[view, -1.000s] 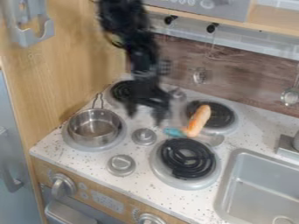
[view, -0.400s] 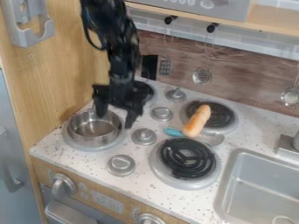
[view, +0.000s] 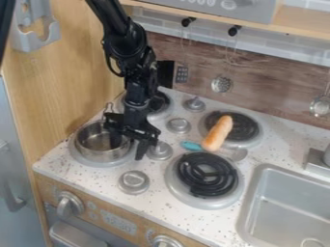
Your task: Move the silver pot on the top left burner
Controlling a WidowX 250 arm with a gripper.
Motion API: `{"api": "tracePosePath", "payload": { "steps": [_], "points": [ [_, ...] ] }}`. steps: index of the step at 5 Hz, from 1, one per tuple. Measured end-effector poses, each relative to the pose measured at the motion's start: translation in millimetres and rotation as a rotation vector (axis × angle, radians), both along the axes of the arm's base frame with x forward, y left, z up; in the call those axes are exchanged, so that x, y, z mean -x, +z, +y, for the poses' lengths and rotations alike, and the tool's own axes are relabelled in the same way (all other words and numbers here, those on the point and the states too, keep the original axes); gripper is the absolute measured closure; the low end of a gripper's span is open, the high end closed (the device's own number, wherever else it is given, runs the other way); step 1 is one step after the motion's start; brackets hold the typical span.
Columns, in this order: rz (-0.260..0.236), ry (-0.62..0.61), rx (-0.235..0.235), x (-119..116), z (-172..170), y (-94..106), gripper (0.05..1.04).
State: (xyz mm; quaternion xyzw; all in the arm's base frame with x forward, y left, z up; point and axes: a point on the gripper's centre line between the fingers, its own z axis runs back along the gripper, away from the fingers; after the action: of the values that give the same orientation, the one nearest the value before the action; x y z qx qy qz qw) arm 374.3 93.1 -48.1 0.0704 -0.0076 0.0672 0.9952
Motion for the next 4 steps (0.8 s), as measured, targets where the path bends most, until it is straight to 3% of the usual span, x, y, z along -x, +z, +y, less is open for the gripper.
{"api": "tracePosePath", "payload": {
  "steps": [1, 2, 4],
  "points": [
    [-0.017, -0.011, -0.018, -2.1, 1.4, -0.7, 0.755],
    [-0.054, -0.073, -0.023, -5.0, -5.9, 5.6, 0.951],
    [-0.276, -0.364, 0.084, -35.1, -32.7, 33.8, 1.017]
  ]
}}
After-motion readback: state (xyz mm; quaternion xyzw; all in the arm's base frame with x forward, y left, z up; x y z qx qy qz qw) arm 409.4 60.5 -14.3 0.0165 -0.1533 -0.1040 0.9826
